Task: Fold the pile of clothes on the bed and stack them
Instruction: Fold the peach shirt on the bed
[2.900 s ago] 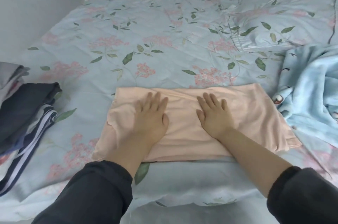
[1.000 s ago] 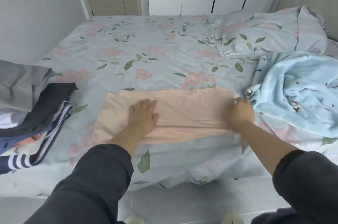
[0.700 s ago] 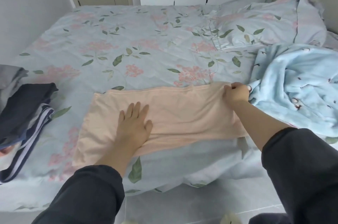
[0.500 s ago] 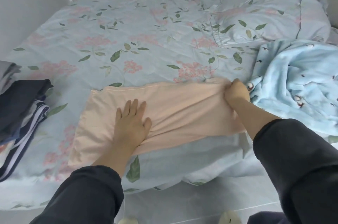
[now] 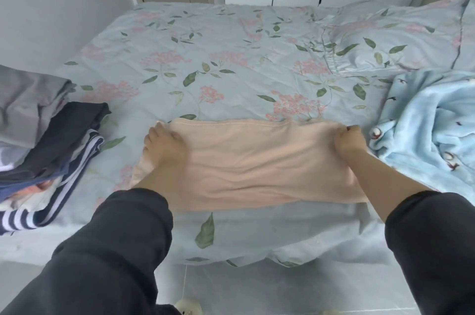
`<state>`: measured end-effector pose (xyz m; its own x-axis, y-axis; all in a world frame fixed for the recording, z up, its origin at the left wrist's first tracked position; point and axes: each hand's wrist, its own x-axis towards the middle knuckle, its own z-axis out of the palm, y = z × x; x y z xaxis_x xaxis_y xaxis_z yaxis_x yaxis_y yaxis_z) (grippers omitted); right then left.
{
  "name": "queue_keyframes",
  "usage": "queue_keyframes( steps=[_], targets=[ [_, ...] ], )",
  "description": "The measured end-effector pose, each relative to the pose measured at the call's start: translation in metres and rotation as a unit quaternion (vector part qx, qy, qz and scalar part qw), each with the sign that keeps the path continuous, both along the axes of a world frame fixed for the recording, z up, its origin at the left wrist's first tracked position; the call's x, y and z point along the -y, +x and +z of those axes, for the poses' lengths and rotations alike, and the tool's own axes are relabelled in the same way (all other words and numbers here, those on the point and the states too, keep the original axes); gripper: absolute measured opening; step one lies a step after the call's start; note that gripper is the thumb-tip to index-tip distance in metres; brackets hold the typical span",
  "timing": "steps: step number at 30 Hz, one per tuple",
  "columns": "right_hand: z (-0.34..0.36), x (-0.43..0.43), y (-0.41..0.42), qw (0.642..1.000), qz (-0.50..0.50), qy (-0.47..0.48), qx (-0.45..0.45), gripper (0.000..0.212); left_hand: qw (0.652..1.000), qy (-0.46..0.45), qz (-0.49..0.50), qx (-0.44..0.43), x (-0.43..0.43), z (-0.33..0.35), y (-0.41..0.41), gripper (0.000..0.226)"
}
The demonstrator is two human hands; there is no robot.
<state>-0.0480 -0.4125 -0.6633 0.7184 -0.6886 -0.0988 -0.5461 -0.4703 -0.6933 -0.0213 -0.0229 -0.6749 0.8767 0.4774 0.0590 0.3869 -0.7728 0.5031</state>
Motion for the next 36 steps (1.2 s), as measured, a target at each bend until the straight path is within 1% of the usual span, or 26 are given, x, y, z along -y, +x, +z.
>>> queue_keyframes(
  steps=[1,2,3,6,7,8,11,13,14,16,17,18,19,20,21,22,23,24,25,27,28,30,33,34,35,36],
  targets=[
    [0.001,-0.001,0.002,1.000,-0.007,-0.004,-0.002,0.042,0.997,-0.041,0.057,-0.040,-0.007,0.008,0.013,0.041],
    [0.001,-0.001,0.004,1.000,-0.012,-0.008,-0.012,0.042,0.991,-0.063,0.088,-0.073,-0.015,0.012,0.024,0.040],
    [0.002,0.000,0.007,0.999,-0.018,-0.011,-0.029,0.042,0.989,-0.072,0.094,-0.093,-0.021,0.013,0.033,0.040],
    [0.002,-0.002,0.014,0.996,-0.025,-0.015,-0.080,0.043,0.985,-0.135,0.068,-0.086,-0.036,0.010,0.054,0.043],
    [0.002,-0.003,0.016,0.996,-0.020,-0.021,-0.087,0.039,0.985,-0.146,0.056,-0.070,-0.040,0.009,0.059,0.039],
    [0.000,-0.002,0.018,0.997,-0.022,-0.025,-0.072,0.035,0.987,-0.146,0.045,-0.054,-0.045,0.008,0.062,0.033],
    [0.001,0.003,0.014,0.998,-0.053,-0.042,0.010,0.029,0.992,-0.109,0.059,-0.019,-0.062,0.007,0.062,0.025],
    [-0.002,0.007,0.011,0.995,-0.071,-0.058,0.028,0.028,0.995,-0.068,0.065,-0.027,-0.067,0.006,0.056,0.022],
    [-0.004,0.006,0.009,0.994,-0.076,-0.075,0.029,0.031,0.997,-0.035,0.062,-0.026,-0.065,0.006,0.053,0.024],
    [-0.007,0.000,0.011,0.987,-0.060,-0.146,0.038,0.044,0.999,0.035,0.033,0.021,-0.048,0.009,0.049,0.042],
    [-0.006,-0.009,0.011,0.979,-0.032,-0.198,0.046,0.050,0.996,0.060,-0.011,0.067,-0.033,0.013,0.046,0.049],
    [-0.003,-0.021,0.011,0.967,0.007,-0.247,0.067,0.054,0.988,0.075,-0.079,0.109,-0.015,0.014,0.041,0.052],
    [-0.001,-0.035,0.009,0.953,0.065,-0.281,0.093,0.056,0.973,0.091,-0.169,0.126,0.004,0.011,0.034,0.052],
    [-0.003,-0.049,0.004,0.937,0.152,-0.295,0.111,0.057,0.951,0.113,-0.264,0.114,0.023,0.004,0.023,0.052],
    [-0.008,-0.063,-0.003,0.911,0.259,-0.300,0.114,0.056,0.924,0.140,-0.347,0.078,0.040,-0.006,0.009,0.053],
    [-0.018,-0.075,-0.014,0.876,0.361,-0.307,0.090,0.057,0.899,0.166,-0.404,0.030,0.052,-0.018,-0.005,0.054],
    [-0.029,-0.081,-0.027,0.842,0.433,-0.320,0.040,0.056,0.882,0.186,-0.432,-0.010,0.057,-0.028,-0.015,0.056],
    [-0.038,-0.079,-0.038,0.824,0.459,-0.331,-0.012,0.055,0.878,0.197,-0.435,-0.037,0.057,-0.035,-0.021,0.057],
    [-0.044,-0.070,-0.043,0.831,0.439,-0.338,-0.045,0.055,0.882,0.200,-0.424,-0.051,0.053,-0.038,-0.023,0.057],
    [-0.044,-0.053,-0.046,0.872,0.332,-0.350,-0.078,0.056,0.895,0.210,-0.389,-0.059,0.038,-0.037,-0.027,0.058],
    [-0.042,-0.047,-0.047,0.886,0.283,-0.355,-0.095,0.056,0.902,0.220,-0.367,-0.057,0.030,-0.036,-0.030,0.058],
    [-0.035,-0.048,-0.047,0.897,0.241,-0.345,-0.133,0.058,0.916,0.227,-0.325,-0.057,0.014,-0.034,-0.039,0.058],
    [-0.024,-0.068,-0.052,0.907,0.248,-0.297,-0.168,0.060,0.945,0.204,-0.241,-0.084,-0.019,-0.031,-0.053,0.060],
    [-0.020,-0.078,-0.054,0.910,0.264,-0.279,-0.156,0.061,0.953,0.195,-0.208,-0.098,-0.030,-0.028,-0.057,0.063],
    [-0.014,-0.091,-0.055,0.916,0.287,-0.252,-0.120,0.061,0.961,0.187,-0.174,-0.108,-0.040,-0.025,-0.060,0.067],
    [-0.008,-0.106,-0.055,0.924,0.316,-0.204,-0.064,0.061,0.968,0.172,-0.141,-0.112,-0.047,-0.021,-0.064,0.073]
  ],
)
